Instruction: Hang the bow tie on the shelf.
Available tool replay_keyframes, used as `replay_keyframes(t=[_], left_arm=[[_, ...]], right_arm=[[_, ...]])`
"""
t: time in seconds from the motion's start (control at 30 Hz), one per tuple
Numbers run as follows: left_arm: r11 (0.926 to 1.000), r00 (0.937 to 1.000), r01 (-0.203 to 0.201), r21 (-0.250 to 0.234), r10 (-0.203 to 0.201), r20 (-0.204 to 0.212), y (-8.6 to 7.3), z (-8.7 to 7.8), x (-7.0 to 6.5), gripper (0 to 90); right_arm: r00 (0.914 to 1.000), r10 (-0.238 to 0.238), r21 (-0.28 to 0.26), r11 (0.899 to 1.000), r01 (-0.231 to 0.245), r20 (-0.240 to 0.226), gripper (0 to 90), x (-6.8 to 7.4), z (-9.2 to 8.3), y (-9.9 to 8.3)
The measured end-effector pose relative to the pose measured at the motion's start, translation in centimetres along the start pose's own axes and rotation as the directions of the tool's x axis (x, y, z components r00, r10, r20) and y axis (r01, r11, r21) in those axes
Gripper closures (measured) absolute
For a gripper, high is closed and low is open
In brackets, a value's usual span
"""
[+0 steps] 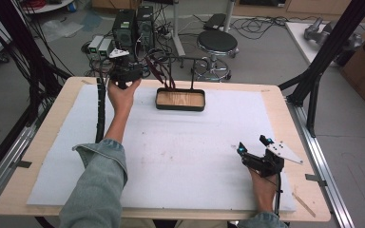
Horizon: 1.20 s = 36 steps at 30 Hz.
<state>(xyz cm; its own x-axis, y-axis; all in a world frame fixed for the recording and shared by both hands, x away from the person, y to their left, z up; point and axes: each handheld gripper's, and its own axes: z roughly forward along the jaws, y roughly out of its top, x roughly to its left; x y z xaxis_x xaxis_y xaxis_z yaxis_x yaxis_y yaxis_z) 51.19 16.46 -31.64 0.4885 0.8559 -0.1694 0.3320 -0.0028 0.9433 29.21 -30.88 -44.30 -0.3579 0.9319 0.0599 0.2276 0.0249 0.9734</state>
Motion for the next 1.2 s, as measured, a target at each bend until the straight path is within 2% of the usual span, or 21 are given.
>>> replay_keyframes(t=[0.17,0.33,0.5,0.63,0.8,0.9,1.03,1.2], left_arm=[[0.9979,0.9979,-0.064,0.008,0.064,-0.013,0.1,-1.4,-0.1,55.5],[0.9957,0.9956,-0.092,-0.007,0.092,-0.013,0.3,-3.3,0.2,52.0],[0.9952,0.9955,-0.095,-0.025,0.094,-0.010,0.2,-4.8,0.7,49.6],[0.9933,0.9948,-0.102,-0.054,0.102,-0.003,-0.2,-6.9,0.9,46.9],[0.9895,0.9922,-0.124,-0.074,0.125,0.007,-0.6,-8.8,0.9,43.6],[0.9884,0.9921,-0.124,-0.087,0.126,0.009,-0.8,-9.6,0.9,40.7],[0.9888,0.9942,-0.098,-0.113,0.102,0.033,-1.5,-11.2,1.2,33.5],[0.9866,0.9936,-0.105,-0.125,0.109,0.029,-2.1,-12.5,1.3,26.9]], right_arm=[[1.0000,0.003,0.004,1.000,-0.003,-0.001,9.9,0.1,0.0,0.0],[1.0000,-0.003,0.005,1.000,0.003,0.003,10.0,0.1,0.0,0.0],[0.9999,-0.011,0.003,1.000,0.011,0.004,10.0,0.0,0.1,0.0],[0.9999,-0.011,0.007,1.000,0.011,0.006,10.0,0.1,0.1,0.0],[0.9999,-0.013,0.010,1.000,0.013,0.005,9.9,0.2,0.0,0.0],[0.9999,-0.014,0.010,1.000,0.014,0.007,9.9,0.2,0.0,0.0],[0.9999,-0.013,0.013,1.000,0.013,0.008,9.9,0.2,0.0,0.0],[0.9998,-0.017,0.012,1.000,0.016,0.011,9.9,0.2,0.0,0.0]])
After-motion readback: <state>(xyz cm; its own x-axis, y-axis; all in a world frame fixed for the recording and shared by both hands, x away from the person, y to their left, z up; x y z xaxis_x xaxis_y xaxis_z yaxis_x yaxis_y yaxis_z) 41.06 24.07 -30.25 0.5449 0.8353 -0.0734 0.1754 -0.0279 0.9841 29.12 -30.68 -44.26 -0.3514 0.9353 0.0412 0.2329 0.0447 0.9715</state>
